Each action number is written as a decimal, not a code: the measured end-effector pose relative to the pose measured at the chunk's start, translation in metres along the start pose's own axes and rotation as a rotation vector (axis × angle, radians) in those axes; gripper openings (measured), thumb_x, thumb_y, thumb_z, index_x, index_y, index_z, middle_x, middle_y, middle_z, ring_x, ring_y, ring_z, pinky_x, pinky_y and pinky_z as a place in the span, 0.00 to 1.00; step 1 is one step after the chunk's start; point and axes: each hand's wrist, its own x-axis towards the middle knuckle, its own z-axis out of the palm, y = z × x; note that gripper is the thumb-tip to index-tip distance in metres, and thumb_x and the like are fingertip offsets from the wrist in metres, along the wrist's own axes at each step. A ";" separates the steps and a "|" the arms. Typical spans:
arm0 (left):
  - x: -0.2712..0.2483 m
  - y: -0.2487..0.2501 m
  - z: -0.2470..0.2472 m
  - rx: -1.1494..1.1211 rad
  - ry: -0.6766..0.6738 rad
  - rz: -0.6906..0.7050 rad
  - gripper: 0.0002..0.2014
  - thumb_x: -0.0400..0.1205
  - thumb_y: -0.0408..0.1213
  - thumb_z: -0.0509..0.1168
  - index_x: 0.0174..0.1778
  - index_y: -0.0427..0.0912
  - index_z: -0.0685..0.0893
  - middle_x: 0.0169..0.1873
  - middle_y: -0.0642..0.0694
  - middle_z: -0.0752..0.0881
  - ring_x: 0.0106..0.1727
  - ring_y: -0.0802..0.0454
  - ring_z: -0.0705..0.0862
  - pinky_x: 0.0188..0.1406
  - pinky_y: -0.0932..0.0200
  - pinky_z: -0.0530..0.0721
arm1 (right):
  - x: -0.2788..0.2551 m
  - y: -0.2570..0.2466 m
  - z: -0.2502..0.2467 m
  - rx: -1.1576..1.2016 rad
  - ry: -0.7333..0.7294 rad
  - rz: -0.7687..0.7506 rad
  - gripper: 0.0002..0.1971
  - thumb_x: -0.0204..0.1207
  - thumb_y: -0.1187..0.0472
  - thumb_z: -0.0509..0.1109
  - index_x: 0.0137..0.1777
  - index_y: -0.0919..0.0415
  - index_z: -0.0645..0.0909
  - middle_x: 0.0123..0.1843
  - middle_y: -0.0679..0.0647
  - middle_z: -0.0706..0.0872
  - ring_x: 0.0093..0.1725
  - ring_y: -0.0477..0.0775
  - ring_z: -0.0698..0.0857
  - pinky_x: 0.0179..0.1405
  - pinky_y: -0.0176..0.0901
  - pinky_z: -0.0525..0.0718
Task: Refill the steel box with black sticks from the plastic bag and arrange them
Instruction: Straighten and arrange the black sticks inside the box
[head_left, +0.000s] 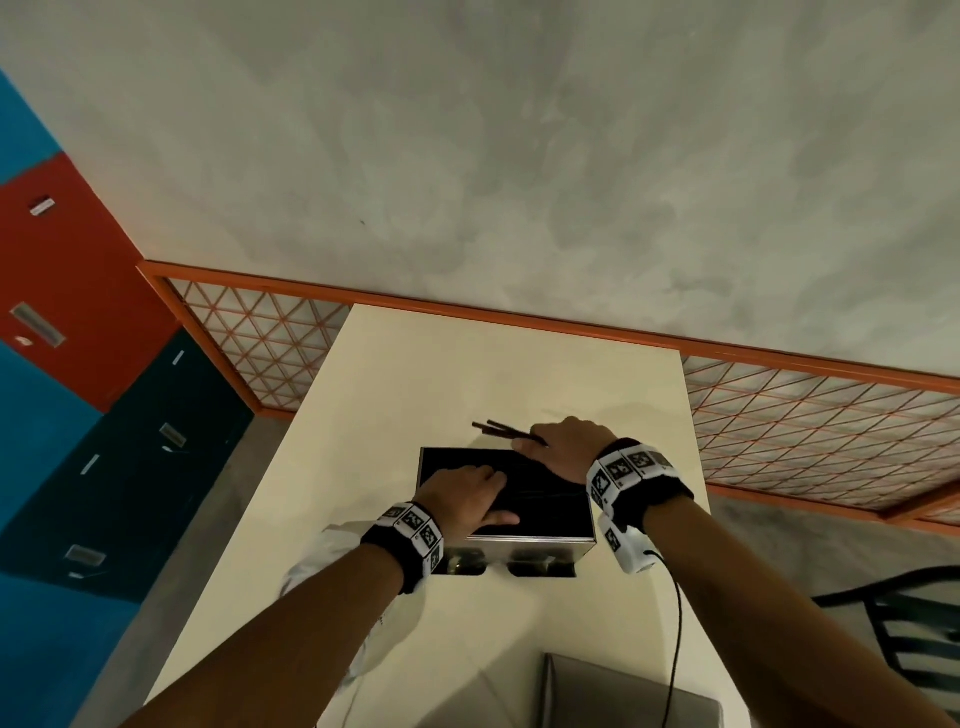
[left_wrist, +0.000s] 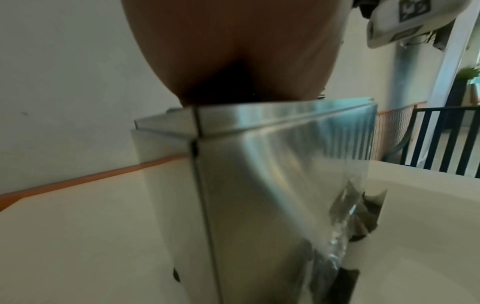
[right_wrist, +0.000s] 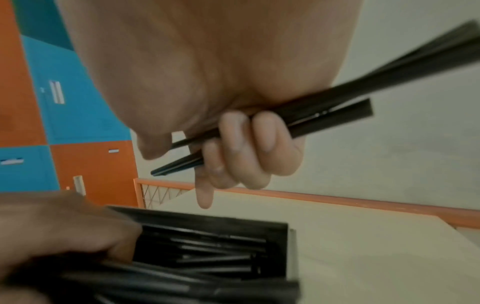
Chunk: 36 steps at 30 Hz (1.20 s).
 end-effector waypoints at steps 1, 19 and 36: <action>-0.002 -0.001 0.004 -0.047 0.008 0.004 0.38 0.83 0.70 0.44 0.66 0.40 0.78 0.55 0.42 0.83 0.53 0.41 0.83 0.42 0.47 0.84 | -0.002 -0.001 0.003 -0.020 -0.010 0.022 0.30 0.82 0.30 0.44 0.48 0.53 0.77 0.40 0.53 0.82 0.38 0.57 0.83 0.39 0.48 0.80; -0.035 0.009 0.010 -0.258 0.222 -0.131 0.29 0.88 0.55 0.52 0.79 0.39 0.74 0.74 0.42 0.76 0.74 0.45 0.76 0.74 0.47 0.77 | -0.004 -0.010 0.085 0.086 0.381 -0.076 0.18 0.85 0.55 0.56 0.70 0.60 0.77 0.65 0.57 0.78 0.63 0.61 0.79 0.64 0.55 0.79; -0.034 0.026 0.028 -0.068 0.207 -0.154 0.27 0.88 0.61 0.48 0.68 0.45 0.80 0.67 0.45 0.77 0.69 0.45 0.76 0.68 0.46 0.79 | -0.042 -0.013 0.124 -0.123 0.395 -0.053 0.20 0.84 0.48 0.49 0.64 0.55 0.77 0.64 0.56 0.76 0.61 0.60 0.78 0.60 0.56 0.80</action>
